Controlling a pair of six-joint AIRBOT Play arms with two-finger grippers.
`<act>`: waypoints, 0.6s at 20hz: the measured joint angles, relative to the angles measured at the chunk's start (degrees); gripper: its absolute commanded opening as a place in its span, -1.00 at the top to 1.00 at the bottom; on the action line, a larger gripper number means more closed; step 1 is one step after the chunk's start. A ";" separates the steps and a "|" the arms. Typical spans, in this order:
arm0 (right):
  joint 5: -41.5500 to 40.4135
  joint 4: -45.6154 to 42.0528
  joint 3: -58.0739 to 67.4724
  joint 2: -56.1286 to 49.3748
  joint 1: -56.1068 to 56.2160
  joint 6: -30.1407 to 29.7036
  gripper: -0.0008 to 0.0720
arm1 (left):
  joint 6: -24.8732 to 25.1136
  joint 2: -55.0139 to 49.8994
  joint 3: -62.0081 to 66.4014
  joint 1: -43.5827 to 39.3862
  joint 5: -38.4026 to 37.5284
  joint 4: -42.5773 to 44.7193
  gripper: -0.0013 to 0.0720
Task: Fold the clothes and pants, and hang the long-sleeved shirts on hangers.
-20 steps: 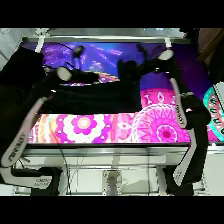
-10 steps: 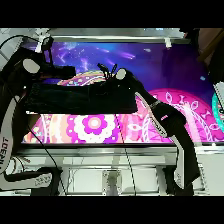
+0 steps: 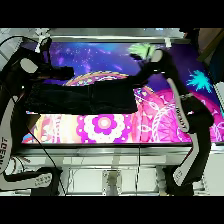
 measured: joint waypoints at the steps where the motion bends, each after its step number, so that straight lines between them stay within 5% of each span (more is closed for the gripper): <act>1: -0.74 0.52 -1.33 0.00 -2.19 0.07 -0.44 | 0.00 -0.02 0.00 0.00 -0.07 0.00 0.89; 3: -2.67 4.57 -4.00 -1.14 -5.86 0.28 -0.51 | 0.00 -0.02 0.00 0.00 -0.11 0.02 0.89; 5: -4.04 9.11 -5.57 -3.54 -8.26 0.24 -0.93 | 0.00 -0.04 0.00 -0.02 -0.17 -0.02 0.89; 12: -7.54 18.34 -7.15 -11.32 -8.46 -1.53 -0.89 | 0.00 -0.04 0.00 -0.13 -0.20 -0.31 0.89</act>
